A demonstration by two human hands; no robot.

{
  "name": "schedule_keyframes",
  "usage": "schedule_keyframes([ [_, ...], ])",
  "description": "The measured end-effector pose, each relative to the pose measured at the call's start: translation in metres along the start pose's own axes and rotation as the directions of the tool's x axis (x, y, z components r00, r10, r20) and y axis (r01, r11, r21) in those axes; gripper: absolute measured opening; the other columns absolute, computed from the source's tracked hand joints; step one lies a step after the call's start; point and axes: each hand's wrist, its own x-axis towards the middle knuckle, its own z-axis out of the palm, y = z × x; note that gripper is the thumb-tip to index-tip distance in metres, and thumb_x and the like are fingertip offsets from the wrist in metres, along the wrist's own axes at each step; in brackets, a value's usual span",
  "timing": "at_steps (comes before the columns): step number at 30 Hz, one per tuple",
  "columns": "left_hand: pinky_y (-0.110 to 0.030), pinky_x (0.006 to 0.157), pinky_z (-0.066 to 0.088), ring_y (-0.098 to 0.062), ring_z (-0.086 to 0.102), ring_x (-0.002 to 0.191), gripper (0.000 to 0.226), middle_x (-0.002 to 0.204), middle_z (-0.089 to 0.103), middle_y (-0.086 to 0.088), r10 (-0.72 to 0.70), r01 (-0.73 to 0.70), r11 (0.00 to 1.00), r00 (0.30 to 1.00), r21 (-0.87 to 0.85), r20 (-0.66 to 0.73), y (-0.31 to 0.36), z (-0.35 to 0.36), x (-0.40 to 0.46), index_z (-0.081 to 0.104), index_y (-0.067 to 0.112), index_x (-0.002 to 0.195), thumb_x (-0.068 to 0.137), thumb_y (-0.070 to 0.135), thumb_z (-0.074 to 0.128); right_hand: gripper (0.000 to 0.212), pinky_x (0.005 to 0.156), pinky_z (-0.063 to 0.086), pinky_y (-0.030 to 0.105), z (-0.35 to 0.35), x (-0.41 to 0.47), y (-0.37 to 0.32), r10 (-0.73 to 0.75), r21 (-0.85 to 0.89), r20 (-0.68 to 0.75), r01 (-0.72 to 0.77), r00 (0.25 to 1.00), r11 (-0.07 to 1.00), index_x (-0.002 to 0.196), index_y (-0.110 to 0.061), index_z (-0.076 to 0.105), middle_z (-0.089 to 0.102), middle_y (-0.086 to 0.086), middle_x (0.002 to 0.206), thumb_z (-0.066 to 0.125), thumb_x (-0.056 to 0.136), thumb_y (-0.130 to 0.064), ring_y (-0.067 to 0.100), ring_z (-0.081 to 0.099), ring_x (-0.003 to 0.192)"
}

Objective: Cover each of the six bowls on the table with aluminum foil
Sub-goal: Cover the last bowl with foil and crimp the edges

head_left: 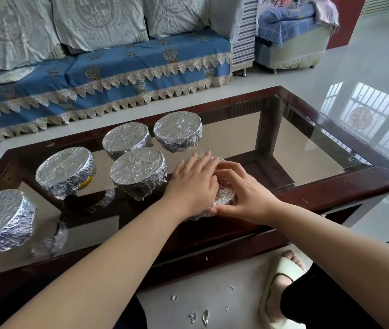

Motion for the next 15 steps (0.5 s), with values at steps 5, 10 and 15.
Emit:
schedule_keyframes([
  [5, -0.041, 0.123, -0.009, -0.014, -0.012, 0.152, 0.057, 0.167, -0.008, 0.009, -0.017, 0.017, 1.000, 0.999, 0.013, 0.027, -0.001, 0.009, -0.003, -0.007, 0.040, 0.156, 0.104, 0.050, 0.016, 0.067, 0.101, 0.031, 0.006, -0.010, -0.001, -0.003, 0.097, 0.275, 0.070, -0.113, 0.993, 0.955, 0.123, -0.027, 0.057, 0.028, -0.013, 0.144, 0.057, 0.074, -0.073, -0.013, 0.035, 0.126],
  [10, -0.047, 0.122, -0.011, -0.017, -0.016, 0.152, 0.070, 0.166, -0.013, 0.008, -0.013, 0.009, 0.999, 0.997, 0.049, 0.078, -0.001, 0.008, -0.001, -0.007, 0.047, 0.154, 0.090, 0.072, 0.005, 0.037, 0.099, 0.044, 0.028, -0.012, 0.015, -0.001, 0.408, 0.424, -0.155, -0.313, 0.899, 0.850, 0.113, -0.025, 0.060, 0.046, -0.007, 0.131, 0.064, 0.086, -0.049, 0.009, 0.052, 0.119],
  [15, -0.056, 0.120, -0.010, -0.020, -0.017, 0.152, 0.080, 0.166, -0.014, 0.008, -0.015, 0.011, 0.999, 0.996, 0.049, 0.084, -0.001, 0.008, -0.002, -0.005, 0.052, 0.152, 0.078, 0.081, 0.001, 0.037, 0.071, 0.049, 0.029, -0.012, 0.028, -0.001, 0.574, 0.291, -0.094, -0.528, 0.814, 0.797, 0.107, -0.016, 0.061, 0.062, -0.005, 0.098, 0.062, 0.089, -0.048, 0.011, 0.061, 0.082],
])
